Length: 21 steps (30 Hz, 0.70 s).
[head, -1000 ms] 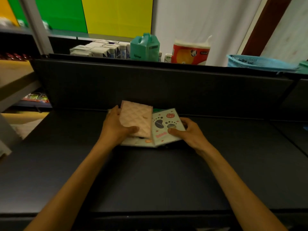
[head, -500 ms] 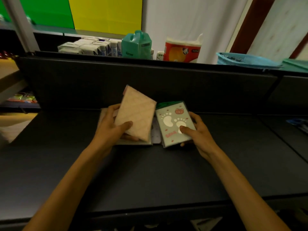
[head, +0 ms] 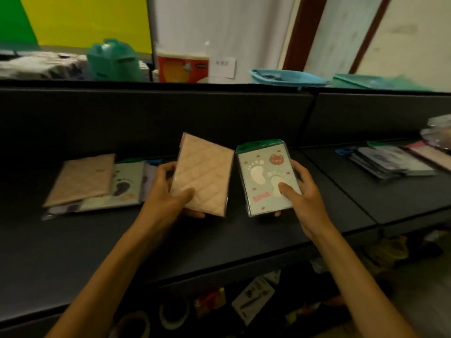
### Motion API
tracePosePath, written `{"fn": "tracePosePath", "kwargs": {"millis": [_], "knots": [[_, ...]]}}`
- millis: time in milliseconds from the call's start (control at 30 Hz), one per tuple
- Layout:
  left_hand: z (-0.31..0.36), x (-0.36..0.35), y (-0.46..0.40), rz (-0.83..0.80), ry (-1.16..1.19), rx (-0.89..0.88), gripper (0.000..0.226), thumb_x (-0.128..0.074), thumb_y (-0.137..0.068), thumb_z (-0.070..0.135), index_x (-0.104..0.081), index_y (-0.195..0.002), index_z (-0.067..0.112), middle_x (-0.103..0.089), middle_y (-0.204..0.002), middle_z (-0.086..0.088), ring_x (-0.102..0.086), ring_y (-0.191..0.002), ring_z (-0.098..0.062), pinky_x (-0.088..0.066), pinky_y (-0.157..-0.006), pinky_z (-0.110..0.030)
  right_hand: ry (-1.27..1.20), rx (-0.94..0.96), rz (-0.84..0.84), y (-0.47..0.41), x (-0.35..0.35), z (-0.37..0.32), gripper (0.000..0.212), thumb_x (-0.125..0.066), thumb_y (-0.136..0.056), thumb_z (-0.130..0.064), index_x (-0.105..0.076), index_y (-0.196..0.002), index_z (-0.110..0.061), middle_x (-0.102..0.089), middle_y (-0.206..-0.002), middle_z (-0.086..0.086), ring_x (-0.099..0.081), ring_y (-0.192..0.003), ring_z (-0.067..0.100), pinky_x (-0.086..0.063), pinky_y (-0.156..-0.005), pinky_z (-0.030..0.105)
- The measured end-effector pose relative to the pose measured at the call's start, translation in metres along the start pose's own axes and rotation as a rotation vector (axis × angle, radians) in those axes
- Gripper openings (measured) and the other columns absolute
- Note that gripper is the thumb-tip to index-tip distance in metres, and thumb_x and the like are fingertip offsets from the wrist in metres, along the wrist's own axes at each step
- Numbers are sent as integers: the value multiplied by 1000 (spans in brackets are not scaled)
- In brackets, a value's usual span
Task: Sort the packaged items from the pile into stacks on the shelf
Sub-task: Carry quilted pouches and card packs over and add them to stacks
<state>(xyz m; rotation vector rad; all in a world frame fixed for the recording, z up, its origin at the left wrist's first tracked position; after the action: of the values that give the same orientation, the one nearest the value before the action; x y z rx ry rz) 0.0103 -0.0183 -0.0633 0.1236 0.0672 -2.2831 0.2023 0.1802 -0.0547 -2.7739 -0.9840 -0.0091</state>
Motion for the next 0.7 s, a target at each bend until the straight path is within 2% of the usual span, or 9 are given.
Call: {"fn": "tracePosePath", "kwargs": {"millis": [100, 233, 533, 700], "knots": [[-4, -62, 7, -51, 14, -28, 66, -59, -86, -3, -35, -130, 38, -50, -130, 2, -60, -106, -27, -59, -59, -42, -14, -16, 55, 9, 63, 1, 51, -57, -92, -8, -40, -135, -29, -62, -112, -11, -70, -87, 9, -57, -48, 35], [-7, -146, 26, -94, 39, -48, 69, -55, -87, -5, -31, -136, 37, -52, -115, 15, -61, -98, -18, -58, -57, -35, -17, -24, 123, 22, 154, 7, 51, -57, -92, -8, -40, -136, -28, -62, -116, -8, -70, -87, 15, -56, -46, 35], [-13, -308, 44, -205, 2, -130, 72, -57, -86, -5, -28, -139, 33, -48, -128, 3, -59, -106, -24, -58, -55, -35, 0, -36, 230, 37, 324, 21, 52, -57, -92, -8, -40, -136, -29, -60, -119, -2, -70, -87, 16, -55, -47, 32], [-22, -382, 32, -270, 6, -125, 71, -57, -87, -5, -28, -139, 33, -50, -121, 7, -61, -103, -22, -59, -54, -36, 6, -68, 301, 34, 392, 34, 53, -58, -91, -9, -41, -135, -34, -61, -122, 0, -68, -95, 17, -57, -52, 32]]}}
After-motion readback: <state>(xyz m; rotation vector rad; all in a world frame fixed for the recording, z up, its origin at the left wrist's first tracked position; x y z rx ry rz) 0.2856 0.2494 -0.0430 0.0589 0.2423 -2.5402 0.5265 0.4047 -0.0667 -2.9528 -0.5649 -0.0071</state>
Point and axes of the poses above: each hand's wrist, its own y-axis away from the middle knuckle, its own x-axis out of the back of the hand, z = x × y, the point moved 1 cm from there along -y, towards the middle knuckle
